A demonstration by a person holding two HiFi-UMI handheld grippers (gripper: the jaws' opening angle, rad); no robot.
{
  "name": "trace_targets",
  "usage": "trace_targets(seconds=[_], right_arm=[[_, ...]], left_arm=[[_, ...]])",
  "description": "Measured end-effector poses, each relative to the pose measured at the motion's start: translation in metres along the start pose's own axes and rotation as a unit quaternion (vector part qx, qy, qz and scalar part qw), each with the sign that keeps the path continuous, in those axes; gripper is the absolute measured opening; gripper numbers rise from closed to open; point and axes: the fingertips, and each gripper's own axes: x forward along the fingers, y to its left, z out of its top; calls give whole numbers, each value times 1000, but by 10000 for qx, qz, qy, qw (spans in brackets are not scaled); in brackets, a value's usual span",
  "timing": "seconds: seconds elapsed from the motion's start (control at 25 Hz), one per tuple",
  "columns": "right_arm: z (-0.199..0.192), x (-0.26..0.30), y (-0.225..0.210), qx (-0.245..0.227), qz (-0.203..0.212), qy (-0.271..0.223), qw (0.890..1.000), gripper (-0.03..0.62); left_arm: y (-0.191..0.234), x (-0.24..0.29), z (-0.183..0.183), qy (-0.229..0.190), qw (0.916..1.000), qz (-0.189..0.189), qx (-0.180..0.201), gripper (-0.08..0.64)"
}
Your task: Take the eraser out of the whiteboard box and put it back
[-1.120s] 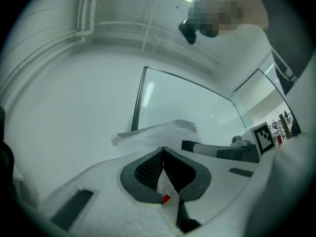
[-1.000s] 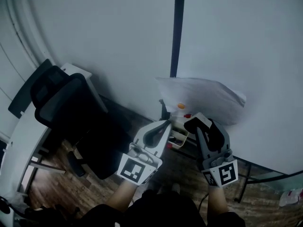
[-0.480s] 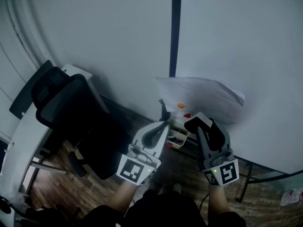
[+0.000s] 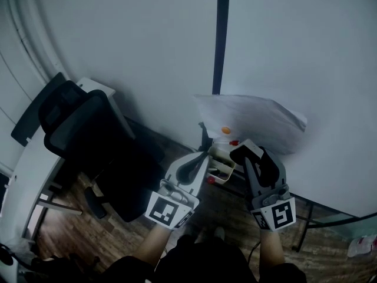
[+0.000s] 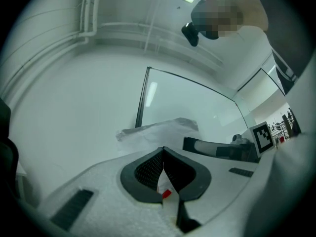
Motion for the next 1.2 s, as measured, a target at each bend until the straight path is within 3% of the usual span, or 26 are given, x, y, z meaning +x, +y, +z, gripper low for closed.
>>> trace_targets(seconds=[0.48,0.68,0.96,1.2], right_arm=[[-110,12,2,-608,11,1120,9918,144],[-137,25,13,-1017,264,1205,9871,144],[-150,29,14,-1240,336,1353,9824,144],[-180,29,13,-1334,515,1842,9724,144]], left_arm=[[5,-9,-92,956,9950,-46,-278,5],[10,-19,-118,1212,9915,45,-472,5],[15,-26,-126,1314,9898,123,-540,5],[14,-28,-130,1379,9886,138,-585,5]])
